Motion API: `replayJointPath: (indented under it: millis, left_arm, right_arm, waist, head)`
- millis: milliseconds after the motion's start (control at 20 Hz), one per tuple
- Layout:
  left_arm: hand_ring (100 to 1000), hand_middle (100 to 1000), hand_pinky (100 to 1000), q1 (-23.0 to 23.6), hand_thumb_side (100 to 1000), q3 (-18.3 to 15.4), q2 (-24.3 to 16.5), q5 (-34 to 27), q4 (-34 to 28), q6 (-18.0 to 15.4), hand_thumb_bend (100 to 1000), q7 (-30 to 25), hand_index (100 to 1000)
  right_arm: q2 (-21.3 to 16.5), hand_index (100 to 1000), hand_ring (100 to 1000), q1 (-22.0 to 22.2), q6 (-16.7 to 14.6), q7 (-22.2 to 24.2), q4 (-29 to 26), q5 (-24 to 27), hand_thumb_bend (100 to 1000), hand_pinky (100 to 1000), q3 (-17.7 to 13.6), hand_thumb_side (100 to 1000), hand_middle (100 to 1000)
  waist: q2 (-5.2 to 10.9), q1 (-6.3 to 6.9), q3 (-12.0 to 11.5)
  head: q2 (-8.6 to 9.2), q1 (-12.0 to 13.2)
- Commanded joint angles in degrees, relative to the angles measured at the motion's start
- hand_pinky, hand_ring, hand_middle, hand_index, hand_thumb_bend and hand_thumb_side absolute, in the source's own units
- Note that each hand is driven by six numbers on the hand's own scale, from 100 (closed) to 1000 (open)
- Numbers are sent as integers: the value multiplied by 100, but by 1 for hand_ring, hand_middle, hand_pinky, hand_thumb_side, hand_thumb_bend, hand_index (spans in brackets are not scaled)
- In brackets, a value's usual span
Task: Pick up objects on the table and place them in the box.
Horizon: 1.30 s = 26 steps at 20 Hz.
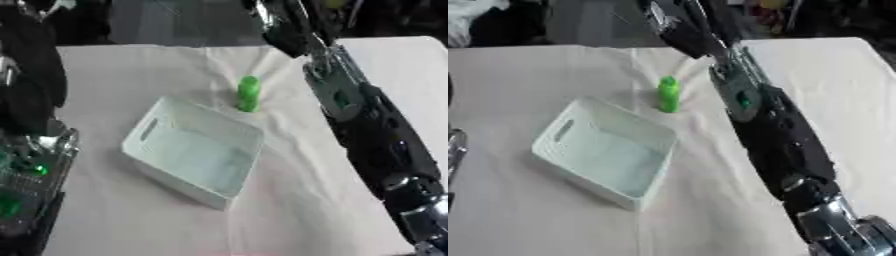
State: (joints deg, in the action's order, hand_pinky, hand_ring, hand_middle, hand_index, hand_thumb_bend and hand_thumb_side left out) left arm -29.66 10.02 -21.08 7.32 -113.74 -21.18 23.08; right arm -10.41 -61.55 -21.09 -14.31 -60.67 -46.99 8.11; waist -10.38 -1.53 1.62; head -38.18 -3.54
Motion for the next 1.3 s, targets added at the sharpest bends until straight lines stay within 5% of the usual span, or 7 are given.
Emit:
replayJointPath:
  millis: [50,250,300,500,900,1300]
  left_arm:
    - [673,805,518,-66,1000,-26,-2,-8,-85,-6,308,6,785]
    - [673,805,519,-75,1000,-31,8,-3,-85,-9,307,10,786]
    - [673,805,519,-77,1000,-32,10,-1,-85,-9,307,11,786]
    - [673,805,520,-85,1000,-33,22,3,-85,-4,307,14,786]
    - [676,808,524,-94,1000,-35,27,12,-85,8,308,16,787]
    - [675,807,523,-93,1000,-35,22,19,-85,13,309,18,787]
  right_arm:
    - [-7,768,596,-221,-27,17,282,-336,375,461,-120,1000,614]
    - [34,778,630,-295,1,-5,713,-738,432,547,-223,1000,630]
    - [49,785,724,-300,11,-31,797,-827,455,702,-252,1000,657]
    - [106,810,771,-290,79,-137,1055,-1081,499,781,-369,1000,700]
    - [115,869,780,-238,146,116,1307,-1252,665,806,-417,1000,733]
    - [99,902,784,-201,50,537,1370,-1010,734,813,-423,1000,740]
  waist:
    - [140,7,-9]
    - [144,6,-19]
    - [144,6,-21]
    - [143,6,-31]
    - [146,3,-32]
    - [152,3,-21]
  head:
    - [67,-51]
    - [79,-47]
    - [79,-44]
    - [85,-44]
    - [127,-5]
    - [151,-4]
